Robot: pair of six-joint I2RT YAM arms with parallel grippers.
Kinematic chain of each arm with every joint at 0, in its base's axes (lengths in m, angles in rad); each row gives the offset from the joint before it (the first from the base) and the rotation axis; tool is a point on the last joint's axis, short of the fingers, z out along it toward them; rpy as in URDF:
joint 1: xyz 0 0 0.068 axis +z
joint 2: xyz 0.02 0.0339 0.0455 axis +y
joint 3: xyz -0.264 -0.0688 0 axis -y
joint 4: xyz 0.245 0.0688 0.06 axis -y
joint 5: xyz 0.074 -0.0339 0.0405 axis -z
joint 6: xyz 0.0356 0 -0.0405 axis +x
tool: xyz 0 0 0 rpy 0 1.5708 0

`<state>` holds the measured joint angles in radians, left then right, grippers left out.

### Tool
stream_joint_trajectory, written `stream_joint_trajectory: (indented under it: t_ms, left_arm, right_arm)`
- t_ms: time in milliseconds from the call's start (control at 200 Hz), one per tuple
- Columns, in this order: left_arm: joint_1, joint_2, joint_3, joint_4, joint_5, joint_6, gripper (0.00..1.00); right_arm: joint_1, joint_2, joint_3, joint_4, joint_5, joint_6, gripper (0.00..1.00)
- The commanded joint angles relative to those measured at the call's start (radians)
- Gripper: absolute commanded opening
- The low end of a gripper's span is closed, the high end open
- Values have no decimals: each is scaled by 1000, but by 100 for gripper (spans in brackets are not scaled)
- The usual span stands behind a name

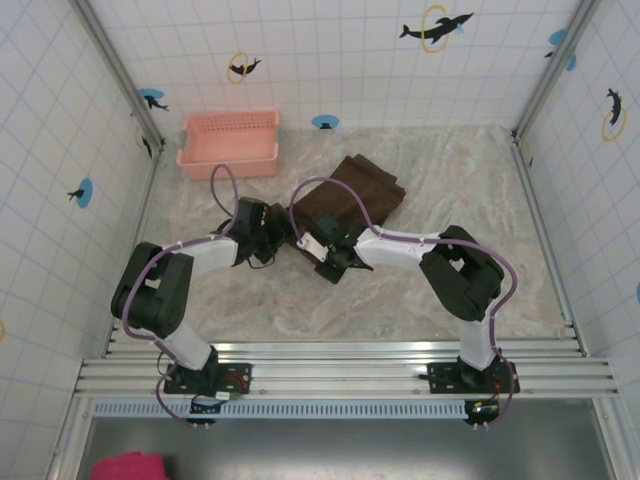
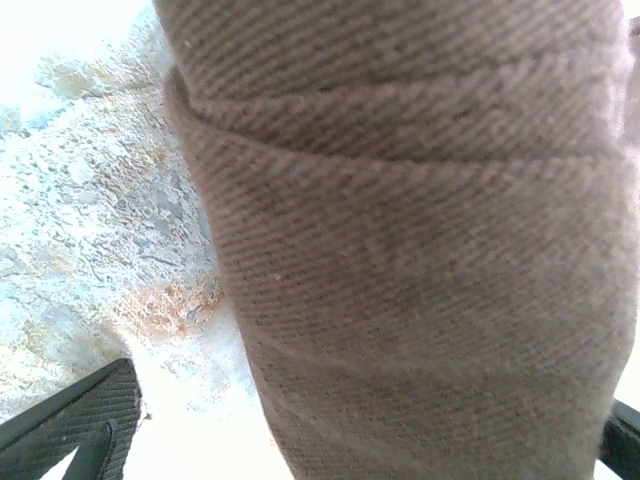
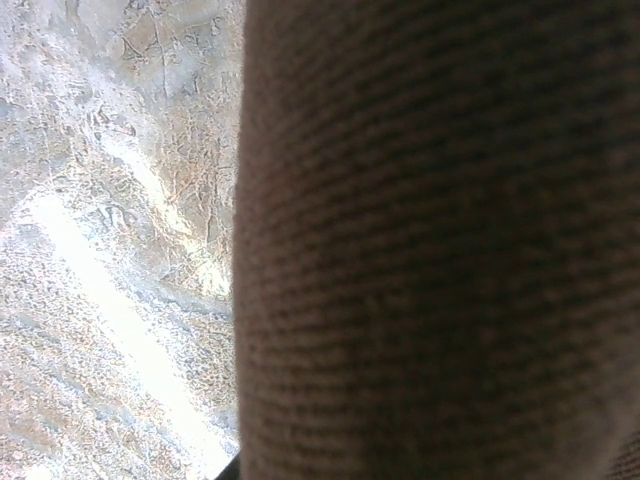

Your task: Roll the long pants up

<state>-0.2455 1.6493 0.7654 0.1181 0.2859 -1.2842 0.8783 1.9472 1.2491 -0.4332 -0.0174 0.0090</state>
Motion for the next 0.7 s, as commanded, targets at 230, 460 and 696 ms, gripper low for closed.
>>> stream_joint_trajectory:
  t_ms: [230, 460, 696]
  left_arm:
    - [4, 92, -96, 27, -63, -37, 0]
    - [-17, 22, -59, -242, -166, -17, 0]
    - [-19, 25, 144, -664, -218, 19, 0]
  right_arm:
    - [10, 105, -83, -219, -142, -22, 0]
    - [7, 105, -77, -224, -135, -21, 0]
    - [7, 17, -83, -233, -45, 0, 37]
